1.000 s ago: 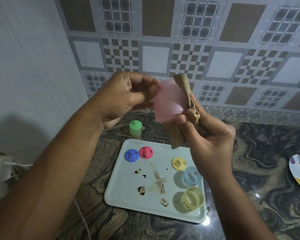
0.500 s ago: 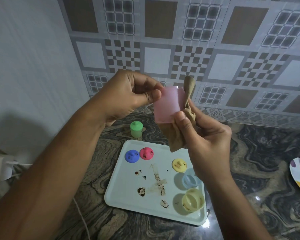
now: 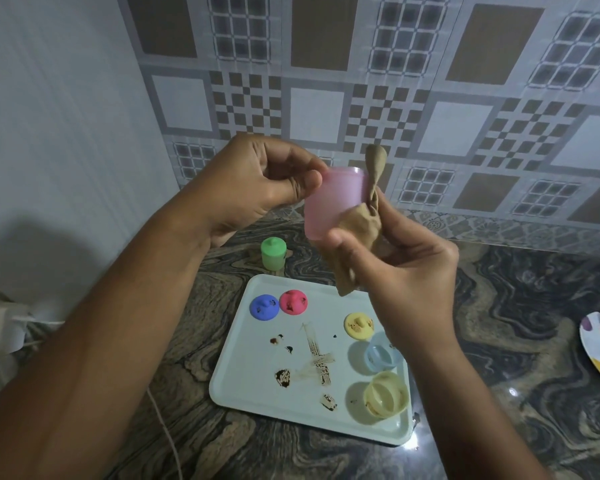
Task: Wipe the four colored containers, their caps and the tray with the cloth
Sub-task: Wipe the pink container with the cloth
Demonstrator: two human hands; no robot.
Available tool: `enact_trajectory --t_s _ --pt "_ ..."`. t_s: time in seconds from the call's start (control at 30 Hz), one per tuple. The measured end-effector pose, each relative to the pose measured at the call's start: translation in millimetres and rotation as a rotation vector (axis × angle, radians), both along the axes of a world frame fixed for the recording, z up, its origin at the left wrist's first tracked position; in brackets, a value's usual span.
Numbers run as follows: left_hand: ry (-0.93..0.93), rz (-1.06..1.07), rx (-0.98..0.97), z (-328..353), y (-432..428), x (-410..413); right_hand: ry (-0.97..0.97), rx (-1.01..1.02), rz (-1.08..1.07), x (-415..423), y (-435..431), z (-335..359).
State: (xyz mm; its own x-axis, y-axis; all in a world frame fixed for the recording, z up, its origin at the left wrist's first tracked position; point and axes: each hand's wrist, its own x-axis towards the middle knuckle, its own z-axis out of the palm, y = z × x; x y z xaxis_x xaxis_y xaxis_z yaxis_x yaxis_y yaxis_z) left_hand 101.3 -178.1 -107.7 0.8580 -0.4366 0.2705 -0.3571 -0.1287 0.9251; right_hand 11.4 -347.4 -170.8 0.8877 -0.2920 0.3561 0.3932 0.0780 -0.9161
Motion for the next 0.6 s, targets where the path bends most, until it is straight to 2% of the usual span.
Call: enact_trajectory --t_s 0.23,0.3,0.4,0.5,0.6 --pt "0.023 0.029 -0.007 -4 1 4 0.021 0.147 0.048 8 -5 -1" --pt "0.018 0.035 -0.009 -5 0 4 0.015 0.116 -0.009 9 -6 -2" --pt "-0.018 0.040 0.003 -5 -3 1 -0.027 -0.104 -0.103 11 2 -8" --pt "-0.029 0.044 0.019 -3 -6 2 -0.128 -0.512 -0.224 10 17 -18" --pt "0.055 0.013 -0.021 -5 -2 6 -0.216 -0.759 -0.200 7 16 -17"
